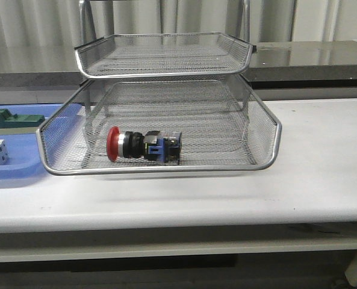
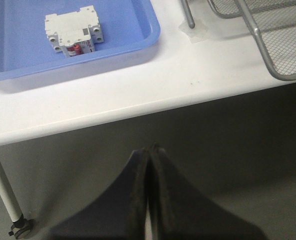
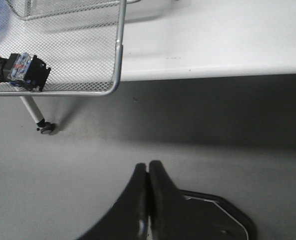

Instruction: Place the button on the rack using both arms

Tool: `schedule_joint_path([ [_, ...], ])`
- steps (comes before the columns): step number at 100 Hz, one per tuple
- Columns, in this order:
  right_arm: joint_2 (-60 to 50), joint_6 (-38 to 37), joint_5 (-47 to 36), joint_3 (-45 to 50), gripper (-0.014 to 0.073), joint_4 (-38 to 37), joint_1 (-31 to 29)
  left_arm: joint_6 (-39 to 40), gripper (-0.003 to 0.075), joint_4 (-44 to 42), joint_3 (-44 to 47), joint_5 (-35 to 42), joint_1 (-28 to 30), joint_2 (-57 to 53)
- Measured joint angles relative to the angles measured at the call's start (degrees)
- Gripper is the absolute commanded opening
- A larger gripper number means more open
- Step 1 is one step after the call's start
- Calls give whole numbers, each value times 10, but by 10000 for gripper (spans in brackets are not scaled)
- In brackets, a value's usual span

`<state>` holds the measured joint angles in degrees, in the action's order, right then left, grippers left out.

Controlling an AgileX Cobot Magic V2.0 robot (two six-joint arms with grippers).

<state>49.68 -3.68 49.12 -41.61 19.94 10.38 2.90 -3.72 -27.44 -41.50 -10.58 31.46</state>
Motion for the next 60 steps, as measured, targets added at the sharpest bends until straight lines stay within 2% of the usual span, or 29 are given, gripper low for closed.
schedule_joint_path([
  [22, 102, 64, -45, 0, -69, 92, 1, 0, -15, 0, 0, 0, 0, 0],
  [34, 141, 79, -58, 0, -69, 109, 10, 0, -15, 0, 0, 0, 0, 0],
  [60, 218, 84, -103, 0, -69, 124, 85, 0, -15, 0, 0, 0, 0, 0],
])
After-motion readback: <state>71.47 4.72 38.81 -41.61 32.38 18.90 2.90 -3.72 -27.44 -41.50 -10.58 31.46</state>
